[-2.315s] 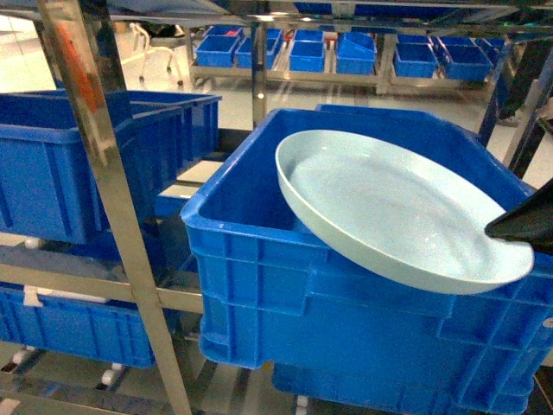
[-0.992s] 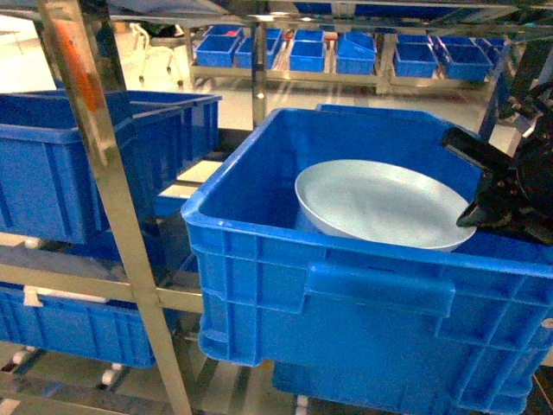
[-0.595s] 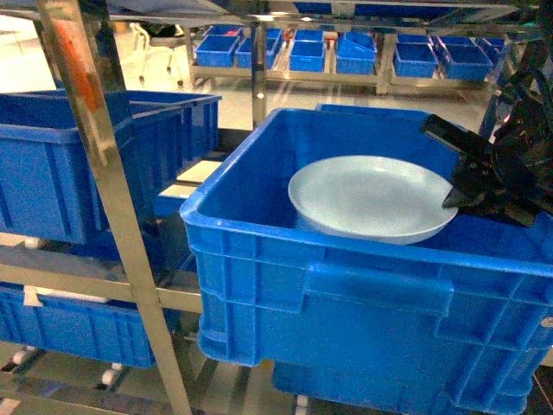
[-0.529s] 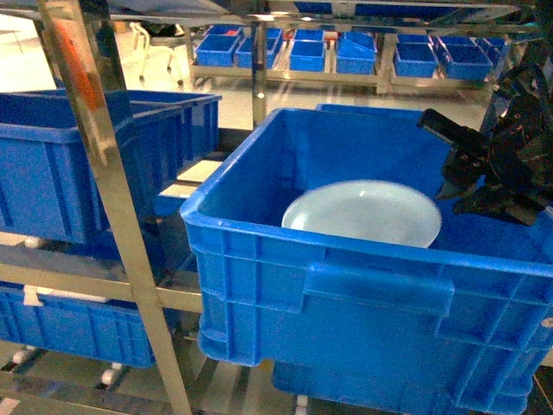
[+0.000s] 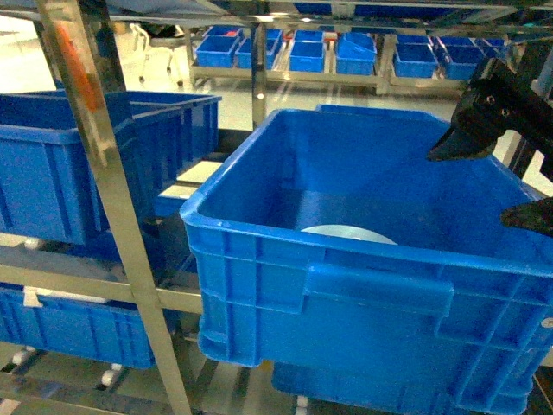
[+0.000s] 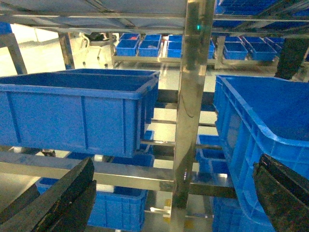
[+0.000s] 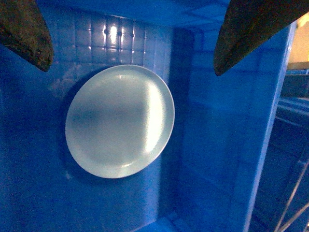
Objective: Place blue tray on left shelf second layer neatly
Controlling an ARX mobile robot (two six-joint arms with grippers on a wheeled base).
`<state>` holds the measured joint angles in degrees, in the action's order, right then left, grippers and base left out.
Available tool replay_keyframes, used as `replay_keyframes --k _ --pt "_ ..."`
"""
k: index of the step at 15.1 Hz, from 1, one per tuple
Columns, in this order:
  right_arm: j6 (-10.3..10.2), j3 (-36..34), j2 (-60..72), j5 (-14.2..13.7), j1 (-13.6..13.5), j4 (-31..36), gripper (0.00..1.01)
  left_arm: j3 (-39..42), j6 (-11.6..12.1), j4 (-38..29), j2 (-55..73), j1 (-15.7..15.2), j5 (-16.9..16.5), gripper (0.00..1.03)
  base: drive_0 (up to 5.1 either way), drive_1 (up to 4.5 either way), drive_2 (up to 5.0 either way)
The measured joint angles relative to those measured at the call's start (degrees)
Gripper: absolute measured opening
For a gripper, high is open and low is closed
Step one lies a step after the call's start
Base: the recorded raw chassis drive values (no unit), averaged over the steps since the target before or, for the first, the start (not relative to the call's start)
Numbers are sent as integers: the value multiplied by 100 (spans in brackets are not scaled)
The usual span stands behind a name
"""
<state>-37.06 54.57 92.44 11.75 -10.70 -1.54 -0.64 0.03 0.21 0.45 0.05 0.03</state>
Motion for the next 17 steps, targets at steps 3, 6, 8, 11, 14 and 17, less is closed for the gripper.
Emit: replay_keyframes --k 3,6,8,11,14,17 --pt "260 -212 -197 -122 -129 345 98 0 0 0 0 0 0 98 0 0 0" --pt "535 -319 -297 -127 -227 553 98 0 0 0 0 0 0 98 0 0 0" --pt "850 -407 -363 -212 -326 780 98 0 0 0 0 0 0 98 0 0 0" --pt "1784 -411 -341 -319 -400 752 98 0 0 0 0 0 0 98 0 0 0" --pt "2236 -544 -619 -442 -431 516 98 0 0 2 0 0 0 98 0 0 0" --pt "2492 -1008 -1661 -306 -313 317 98 0 0 0 0 0 0 98 0 0 0"
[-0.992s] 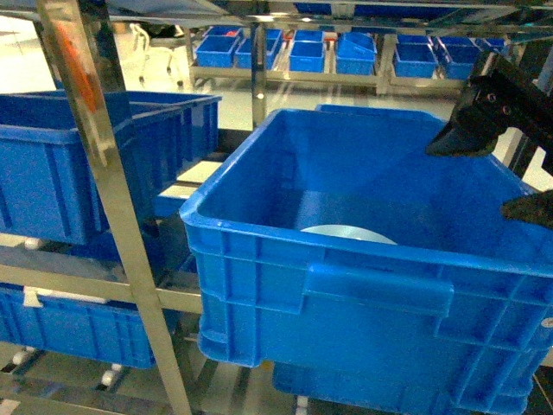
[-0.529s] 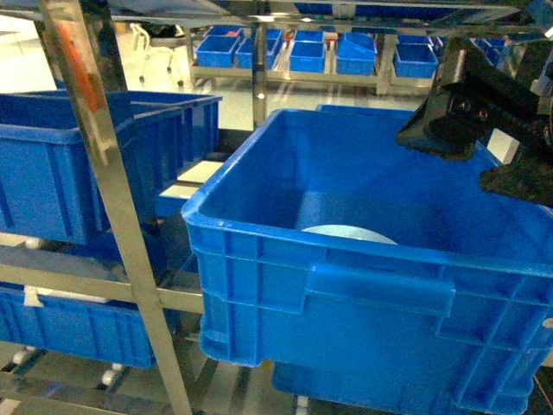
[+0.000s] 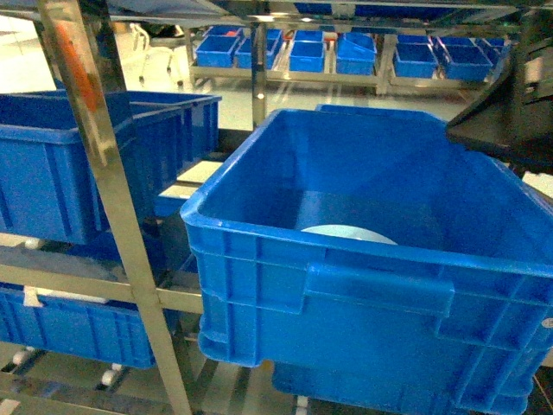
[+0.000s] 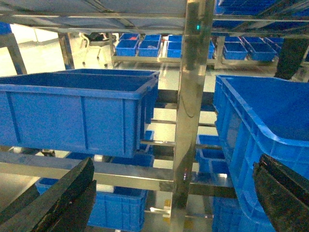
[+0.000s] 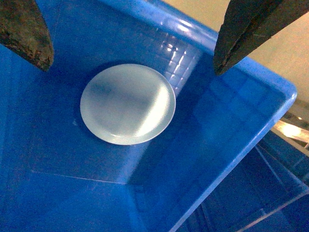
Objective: Place blue tray on left shelf second layer neatly
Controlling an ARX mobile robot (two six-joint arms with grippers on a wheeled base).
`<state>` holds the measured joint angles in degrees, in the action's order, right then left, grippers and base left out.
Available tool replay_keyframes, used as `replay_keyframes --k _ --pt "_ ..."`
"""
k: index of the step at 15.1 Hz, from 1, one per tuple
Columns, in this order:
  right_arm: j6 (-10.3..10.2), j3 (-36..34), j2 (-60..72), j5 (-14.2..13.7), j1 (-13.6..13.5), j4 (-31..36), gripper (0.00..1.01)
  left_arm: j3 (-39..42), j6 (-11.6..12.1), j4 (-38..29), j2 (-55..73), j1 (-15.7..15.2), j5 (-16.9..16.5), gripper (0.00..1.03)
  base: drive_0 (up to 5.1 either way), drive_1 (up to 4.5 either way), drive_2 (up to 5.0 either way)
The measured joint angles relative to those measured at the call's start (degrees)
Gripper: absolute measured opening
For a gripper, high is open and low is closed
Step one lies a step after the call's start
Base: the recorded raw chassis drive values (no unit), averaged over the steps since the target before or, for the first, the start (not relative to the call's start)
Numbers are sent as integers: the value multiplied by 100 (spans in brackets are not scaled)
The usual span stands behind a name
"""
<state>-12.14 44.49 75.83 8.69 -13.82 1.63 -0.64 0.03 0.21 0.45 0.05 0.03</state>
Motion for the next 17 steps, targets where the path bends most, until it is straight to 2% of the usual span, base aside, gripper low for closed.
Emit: replay_keyframes --k 3,5,7,10,11,12,13,14,15,16,17 --pt "28 -601 -1040 63 203 -529 98 0 0 0 0 0 0 98 0 0 0" --pt "74 -820 -1762 -22 448 -970 98 0 0 0 0 0 0 98 0 0 0" --pt "367 -1165 -2428 -258 664 -1296 98 0 0 0 0 0 0 98 0 0 0" --pt "697 -1462 -2804 -72 1318 -1836 98 0 0 0 0 0 0 98 0 0 0" --pt "780 -1556 -2894 48 1445 -1631 98 0 0 0 0 0 0 98 0 0 0" --pt "894 -1563 -2953 85 1497 -1589 98 0 0 0 0 0 0 98 0 0 0" --pt "925 -1563 -2946 87 1499 -1602 98 0 0 0 0 0 2 98 0 0 0" --pt "1005 -1947 -3034 -201 1425 -400 93 0 0 0 0 0 0 98 0 0 0" --pt "1078 -2669 -3399 -693 1379 1071 80 0 0 0 0 0 9 98 0 0 0" --pt "1123 -3268 -3648 -831 1386 2131 65 0 0 -2 0 0 9 98 0 0 0" --pt "1152 -3429 -3762 -863 1384 2531 53 0 0 -2 0 0 2 98 0 0 0"
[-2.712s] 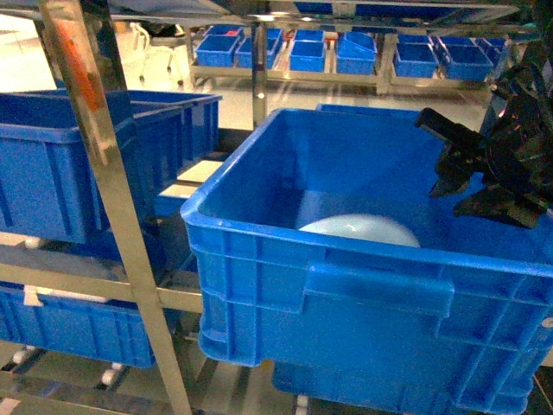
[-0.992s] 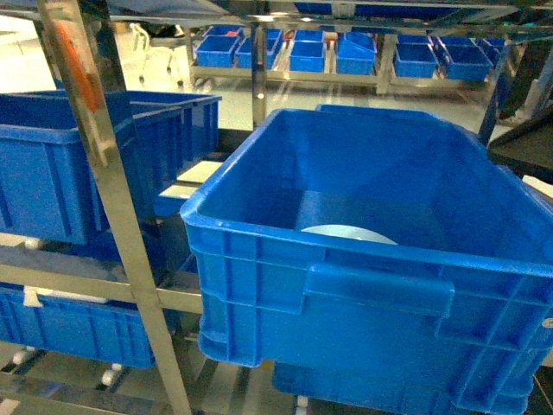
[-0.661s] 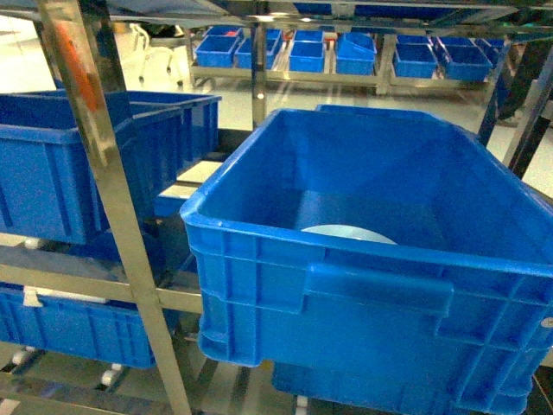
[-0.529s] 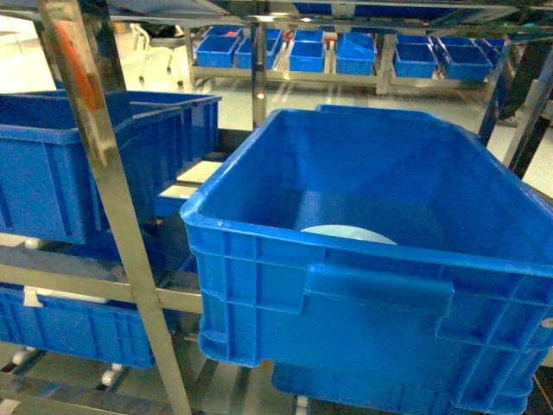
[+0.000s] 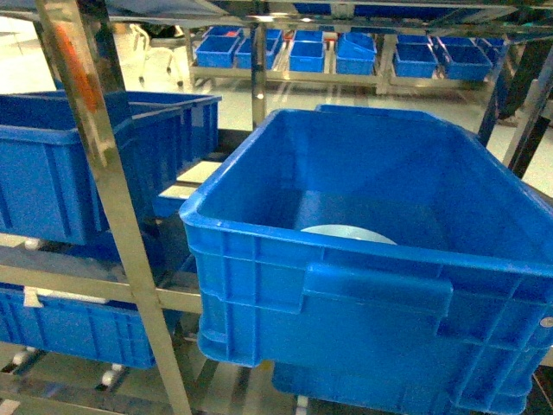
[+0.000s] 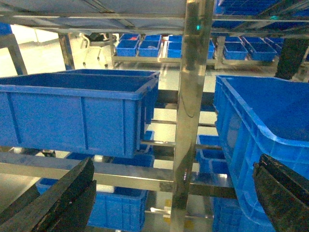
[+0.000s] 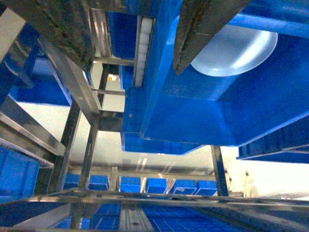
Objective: Place blue tray on left shelf second layer neatly
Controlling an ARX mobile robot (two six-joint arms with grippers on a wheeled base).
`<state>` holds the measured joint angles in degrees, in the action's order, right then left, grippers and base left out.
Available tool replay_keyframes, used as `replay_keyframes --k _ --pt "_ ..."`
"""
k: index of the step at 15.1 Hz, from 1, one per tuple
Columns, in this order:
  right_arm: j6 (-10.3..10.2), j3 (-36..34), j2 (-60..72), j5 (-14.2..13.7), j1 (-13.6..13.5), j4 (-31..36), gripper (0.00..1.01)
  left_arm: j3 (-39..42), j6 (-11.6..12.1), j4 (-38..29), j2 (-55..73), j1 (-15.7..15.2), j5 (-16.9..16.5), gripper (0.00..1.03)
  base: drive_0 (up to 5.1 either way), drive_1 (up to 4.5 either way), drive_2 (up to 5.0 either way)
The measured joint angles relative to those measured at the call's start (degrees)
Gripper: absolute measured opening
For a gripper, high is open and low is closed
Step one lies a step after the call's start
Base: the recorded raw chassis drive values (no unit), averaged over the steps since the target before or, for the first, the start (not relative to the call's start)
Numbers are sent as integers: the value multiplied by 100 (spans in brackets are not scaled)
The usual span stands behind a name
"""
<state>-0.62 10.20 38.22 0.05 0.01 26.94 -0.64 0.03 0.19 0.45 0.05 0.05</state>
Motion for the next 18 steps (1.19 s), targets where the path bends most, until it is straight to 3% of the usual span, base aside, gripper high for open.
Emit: replay_keyframes --k 3,5,18 --pt "24 -380 -603 0 0 -164 11 0 0 4 0 0 0 98 0 0 0" --pt "50 -459 -741 -2 0 -234 1 0 0 2 0 0 -2 98 0 0 0" --pt "46 -933 -2369 -7 0 -1224 2 0 0 2 0 0 0 98 0 0 0"
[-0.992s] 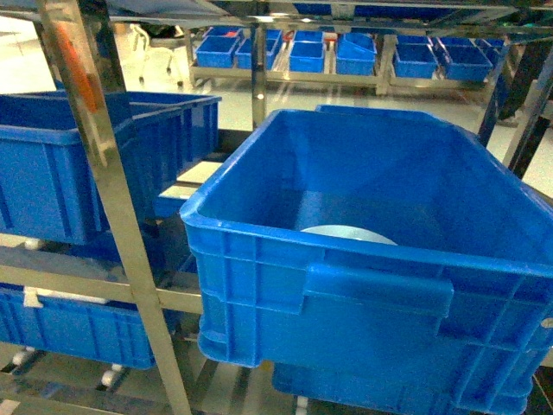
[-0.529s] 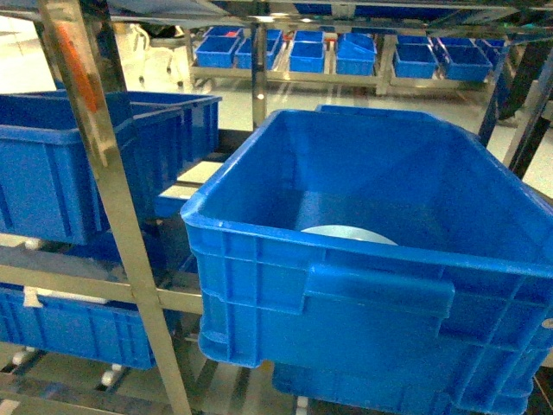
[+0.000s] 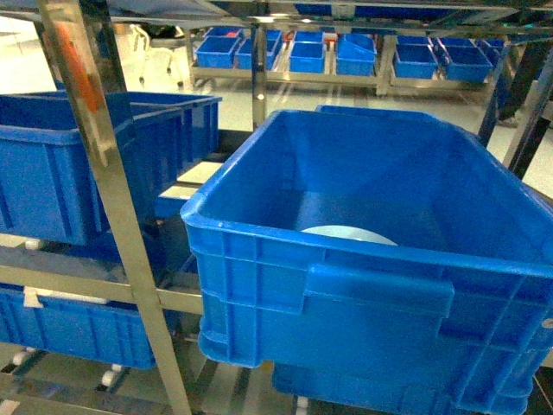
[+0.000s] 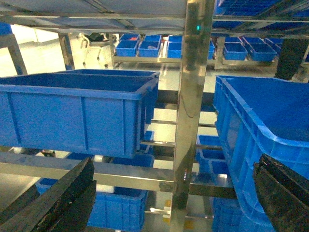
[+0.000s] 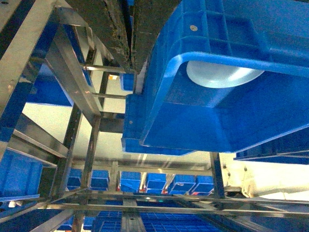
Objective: Place blue tray on left shelf second layer neatly
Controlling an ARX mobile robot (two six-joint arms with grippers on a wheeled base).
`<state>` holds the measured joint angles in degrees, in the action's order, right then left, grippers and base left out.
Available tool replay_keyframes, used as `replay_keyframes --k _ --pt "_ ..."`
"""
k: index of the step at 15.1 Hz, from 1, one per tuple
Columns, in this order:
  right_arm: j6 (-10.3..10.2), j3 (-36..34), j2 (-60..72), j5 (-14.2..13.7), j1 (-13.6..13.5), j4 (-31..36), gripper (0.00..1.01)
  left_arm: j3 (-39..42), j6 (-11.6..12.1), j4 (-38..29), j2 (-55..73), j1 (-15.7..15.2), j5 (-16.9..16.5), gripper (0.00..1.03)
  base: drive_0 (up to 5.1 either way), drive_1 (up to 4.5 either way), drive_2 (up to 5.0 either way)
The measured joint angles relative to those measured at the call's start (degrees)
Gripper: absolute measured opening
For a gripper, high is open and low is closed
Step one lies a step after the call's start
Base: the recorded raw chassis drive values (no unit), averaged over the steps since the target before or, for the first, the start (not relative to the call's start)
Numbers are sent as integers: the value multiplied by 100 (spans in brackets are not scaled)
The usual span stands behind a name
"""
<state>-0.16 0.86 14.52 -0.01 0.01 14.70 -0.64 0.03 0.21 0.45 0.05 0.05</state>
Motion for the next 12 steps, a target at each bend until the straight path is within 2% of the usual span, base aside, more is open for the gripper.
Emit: replay_keyframes --k 4,5,6,10,11,12 --pt "0 0 -444 0 0 -450 2 0 0 0 0 0 -2 98 0 0 0" --pt "0 2 -695 0 0 -839 2 0 0 0 0 0 -4 98 0 0 0" --pt "0 2 -1298 -2 0 -1517 2 0 0 0 0 0 13 98 0 0 0" --pt "0 2 -1425 -2 0 -1495 2 0 0 -2 0 0 -2 98 0 0 0" --pt "2 2 -1425 -2 0 -1491 10 0 0 0 0 0 -2 98 0 0 0" --pt "2 2 -1425 -2 0 -1493 24 0 0 0 0 0 -2 98 0 0 0"
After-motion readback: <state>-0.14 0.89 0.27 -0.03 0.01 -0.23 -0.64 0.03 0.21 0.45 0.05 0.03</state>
